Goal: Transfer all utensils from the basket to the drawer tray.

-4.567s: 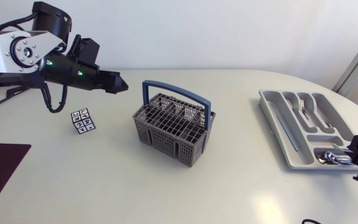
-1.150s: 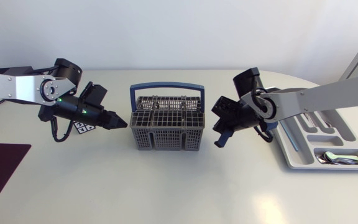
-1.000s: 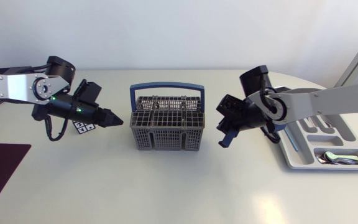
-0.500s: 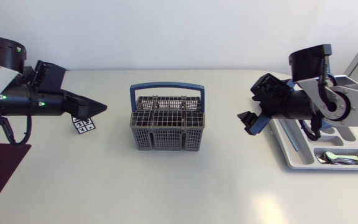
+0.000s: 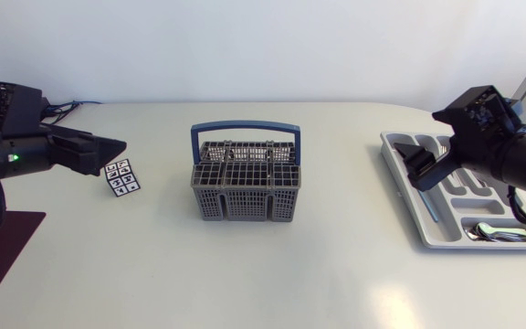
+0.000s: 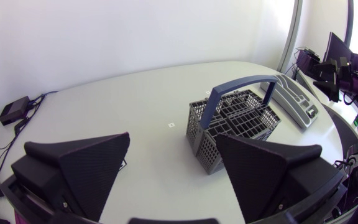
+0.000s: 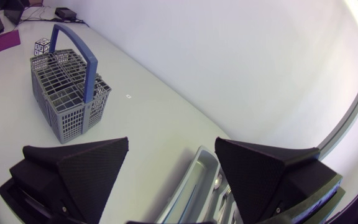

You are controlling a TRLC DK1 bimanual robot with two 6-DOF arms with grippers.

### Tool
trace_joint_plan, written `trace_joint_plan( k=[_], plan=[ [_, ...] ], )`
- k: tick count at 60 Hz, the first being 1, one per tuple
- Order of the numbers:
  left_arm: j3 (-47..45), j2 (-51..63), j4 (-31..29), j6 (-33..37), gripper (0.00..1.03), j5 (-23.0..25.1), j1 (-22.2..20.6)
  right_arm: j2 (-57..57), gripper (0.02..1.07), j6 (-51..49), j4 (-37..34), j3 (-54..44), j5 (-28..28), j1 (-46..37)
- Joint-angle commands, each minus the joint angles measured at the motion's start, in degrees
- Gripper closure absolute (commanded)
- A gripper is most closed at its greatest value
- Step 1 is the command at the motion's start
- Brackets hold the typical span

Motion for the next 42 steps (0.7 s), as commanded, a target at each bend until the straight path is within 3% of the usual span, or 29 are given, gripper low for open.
trace_joint_plan(
  k=[1,6,15,23,29,42],
  plan=[
    [-3.37,-3.09,1.41,0.7,0.04,-0.04,0.21,-2.78,0.06,2.49,0.18,-2.22,0.0,-0.85],
    [-7.06,-8.8,4.58,-0.18,0.04,-0.04,0.04,-6.03,0.06,3.01,0.01,-3.98,0.17,-1.2],
    [-14.09,-18.47,13.45,-7.74,0.04,-0.22,2.41,-14.46,0.06,5.21,0.45,-6.79,1.93,-1.9],
    [-16.9,-22.78,14.69,-11.61,0.04,-1.71,5.22,-20.97,0.06,6.0,0.36,-9.34,3.25,-1.99],
    [-19.89,-27.7,16.53,-14.16,0.04,-6.46,5.22,-25.98,0.06,7.06,0.45,-11.71,3.86,-2.08],
    [-25.7,-34.3,17.31,-14.17,0.04,-10.04,3.27,-32.22,0.06,12.82,1.3,-17.67,4.49,-2.46]
  ],
)
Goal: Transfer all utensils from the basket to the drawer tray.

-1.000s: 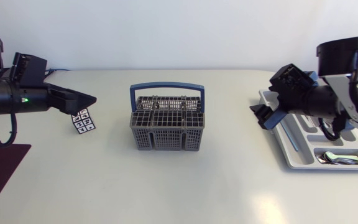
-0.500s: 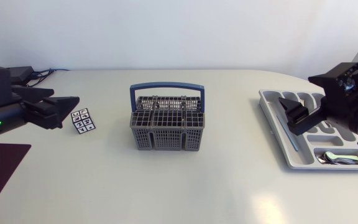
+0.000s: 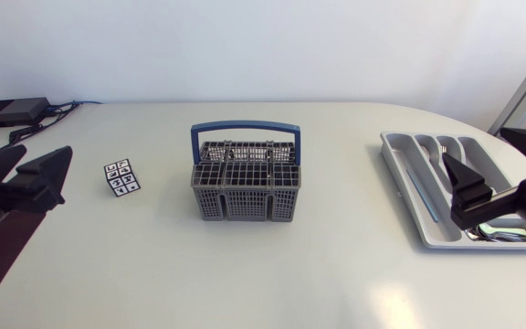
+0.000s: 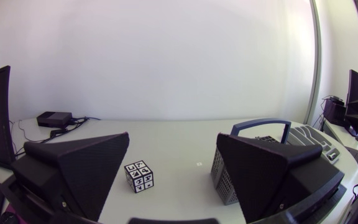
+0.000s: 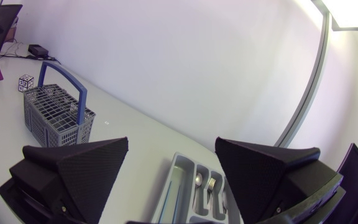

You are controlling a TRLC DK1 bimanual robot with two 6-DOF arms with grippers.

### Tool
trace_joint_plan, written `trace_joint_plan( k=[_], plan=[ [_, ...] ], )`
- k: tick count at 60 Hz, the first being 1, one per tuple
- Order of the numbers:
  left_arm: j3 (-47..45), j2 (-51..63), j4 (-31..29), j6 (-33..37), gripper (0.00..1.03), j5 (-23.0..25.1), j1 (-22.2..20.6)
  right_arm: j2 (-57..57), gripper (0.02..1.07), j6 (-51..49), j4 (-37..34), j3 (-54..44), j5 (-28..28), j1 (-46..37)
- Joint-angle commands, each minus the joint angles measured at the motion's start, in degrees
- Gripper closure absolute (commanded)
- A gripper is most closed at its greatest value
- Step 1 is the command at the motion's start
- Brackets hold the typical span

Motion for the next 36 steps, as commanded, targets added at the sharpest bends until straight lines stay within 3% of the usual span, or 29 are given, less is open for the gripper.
trace_joint_plan(
  k=[1,36],
  plan=[
    [-3.54,-2.81,0.95,-1.18,0.04,-1.32,-1.12,-2.75,0.06,4.41,1.11,-3.67,0.69,-0.61],
    [-18.96,-19.58,0.9,-0.4,0.04,-11.26,-7.13,-19.57,0.06,20.61,3.49,-19.92,2.45,-1.69]
  ],
)
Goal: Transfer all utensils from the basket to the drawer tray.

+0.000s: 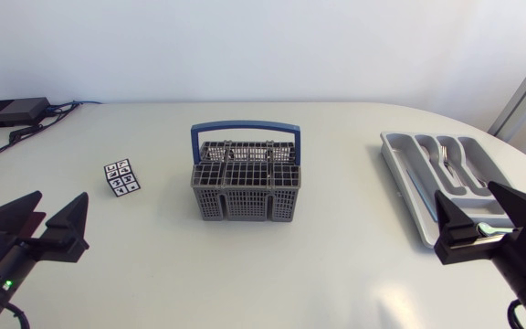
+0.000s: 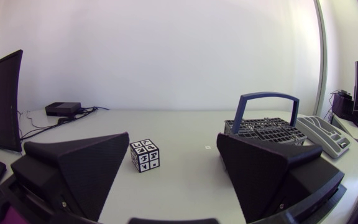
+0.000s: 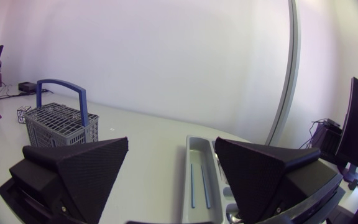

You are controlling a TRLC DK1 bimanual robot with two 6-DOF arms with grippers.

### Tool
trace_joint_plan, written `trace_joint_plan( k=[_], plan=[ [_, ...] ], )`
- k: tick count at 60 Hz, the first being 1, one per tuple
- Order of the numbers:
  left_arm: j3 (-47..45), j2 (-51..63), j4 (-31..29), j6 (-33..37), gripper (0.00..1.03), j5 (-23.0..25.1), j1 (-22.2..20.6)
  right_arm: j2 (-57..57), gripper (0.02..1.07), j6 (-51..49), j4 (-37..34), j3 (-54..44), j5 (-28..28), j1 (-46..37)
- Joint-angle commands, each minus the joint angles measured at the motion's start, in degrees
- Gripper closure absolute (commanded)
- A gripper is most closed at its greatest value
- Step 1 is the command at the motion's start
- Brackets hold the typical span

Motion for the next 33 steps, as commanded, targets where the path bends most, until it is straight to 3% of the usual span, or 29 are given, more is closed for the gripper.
trace_joint_plan(
  k=[1,12,33],
  plan=[
    [-3.15,-2.79,0.92,-0.2,0.04,-1.45,-1.13,-2.76,0.06,4.61,1.0,-3.42,0.73,-0.63],
    [-7.81,-7.86,0.91,0.03,0.04,-4.45,-2.94,-7.33,0.06,9.02,1.65,-7.84,1.21,-0.93],
    [-7.81,-7.86,0.91,0.03,0.04,-4.45,-2.94,-7.33,0.06,9.02,1.65,-7.84,1.21,-0.93]
  ],
)
